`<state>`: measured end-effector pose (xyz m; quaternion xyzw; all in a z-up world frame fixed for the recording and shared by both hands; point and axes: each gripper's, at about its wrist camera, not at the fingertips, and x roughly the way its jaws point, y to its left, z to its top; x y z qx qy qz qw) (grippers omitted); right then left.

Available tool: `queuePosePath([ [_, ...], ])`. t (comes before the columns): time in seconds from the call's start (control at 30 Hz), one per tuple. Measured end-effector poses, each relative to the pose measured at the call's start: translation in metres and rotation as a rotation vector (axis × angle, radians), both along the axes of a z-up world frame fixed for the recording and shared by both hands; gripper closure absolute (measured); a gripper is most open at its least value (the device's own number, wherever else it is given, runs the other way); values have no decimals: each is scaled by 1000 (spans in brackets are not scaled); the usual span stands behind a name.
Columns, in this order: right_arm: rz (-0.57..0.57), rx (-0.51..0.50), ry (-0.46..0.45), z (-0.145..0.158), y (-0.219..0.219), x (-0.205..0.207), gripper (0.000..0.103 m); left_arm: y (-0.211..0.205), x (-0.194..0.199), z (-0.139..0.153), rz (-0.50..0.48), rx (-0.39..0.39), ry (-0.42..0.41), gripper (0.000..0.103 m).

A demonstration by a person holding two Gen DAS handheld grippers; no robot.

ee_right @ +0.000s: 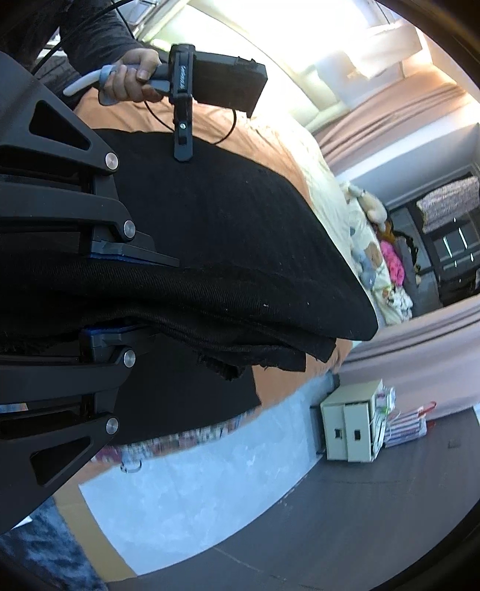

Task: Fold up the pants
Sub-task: 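Carry the folded pants with both tools onto the black clothes stack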

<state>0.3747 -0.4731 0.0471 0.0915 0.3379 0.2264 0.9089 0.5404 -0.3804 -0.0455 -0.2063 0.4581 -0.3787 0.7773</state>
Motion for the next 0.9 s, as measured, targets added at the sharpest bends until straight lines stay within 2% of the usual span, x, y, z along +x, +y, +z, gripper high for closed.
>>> queuePosePath([
  [0.23, -53, -62, 39, 11, 5, 12, 82, -35, 19, -22, -39, -11, 35, 71],
  [0.37, -87, -107, 68, 18, 14, 20, 82, -45, 17, -33, -43, -16, 51, 71],
  [0.43, -143, -170, 99, 16, 20, 31, 75, -54, 18, -44, -37, 24, 60, 68],
  [0.47, -191, -209, 113, 14, 24, 35, 69, -59, 20, -52, -24, 70, 68, 62],
  [0.5, -242, -248, 131, 11, 28, 38, 69, -62, 19, -60, -10, 115, 94, 59],
  [0.53, -275, -261, 148, 9, 31, 40, 69, -63, 19, -70, 1, 125, 129, 57],
  [0.6, -303, -220, 144, 13, 37, 31, 69, -55, 17, -74, 17, 93, 146, 54],
  [0.7, -309, -208, 94, 23, 53, 8, 69, -39, 15, -66, 61, 111, 102, 52],
  [0.8, -317, -193, 55, 29, 64, -12, 69, -26, 22, -64, 107, 105, 98, 50],
  [0.9, -285, -134, 27, 34, 74, -25, 73, -27, 23, -65, 138, 107, 89, 50],
])
